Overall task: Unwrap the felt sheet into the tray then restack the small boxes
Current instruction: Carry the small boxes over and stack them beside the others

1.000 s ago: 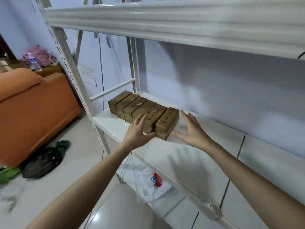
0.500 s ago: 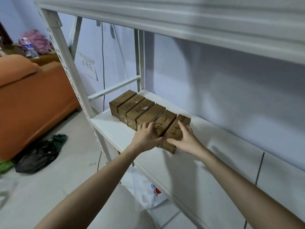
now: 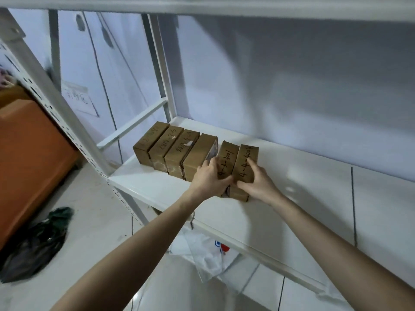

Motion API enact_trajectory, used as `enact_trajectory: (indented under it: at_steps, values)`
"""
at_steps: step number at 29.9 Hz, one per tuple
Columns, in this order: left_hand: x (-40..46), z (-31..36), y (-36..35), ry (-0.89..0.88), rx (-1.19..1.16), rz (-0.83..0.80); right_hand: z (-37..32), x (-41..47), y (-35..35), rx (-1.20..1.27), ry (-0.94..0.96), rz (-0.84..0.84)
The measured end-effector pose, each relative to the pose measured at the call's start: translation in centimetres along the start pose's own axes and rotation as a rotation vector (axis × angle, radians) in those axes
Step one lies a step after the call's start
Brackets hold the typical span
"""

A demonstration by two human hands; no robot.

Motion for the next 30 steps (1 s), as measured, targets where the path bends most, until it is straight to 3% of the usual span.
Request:
enact_trajectory:
  at_steps: [13, 19, 30]
  values:
    - [-1.4, 3.0, -4.3, -0.064, -0.217, -0.218, 2.7, -5.0, 4.9, 0.071, -0.030, 0.243]
    - [-2.9, 5.1, -6.2, -0.066, -0.323, -0.215, 5.3, -7.3, 6.4, 0.092, -0.102, 0.195]
    - [-7.2, 19.4, -10.3, -0.135, -0.412, -0.145, 8.6, -13.5, 20.1, 0.129, 0.039, 0.242]
Point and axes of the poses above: each hand's wrist, its own x-axis towards the middle knuckle, its own y-axis out of the back of the hand, z = x × y, the point moved 4 cm from there along x, towards the middle knuckle, and after that the axes turned 12 degrees about x, right-handed, at the moved point
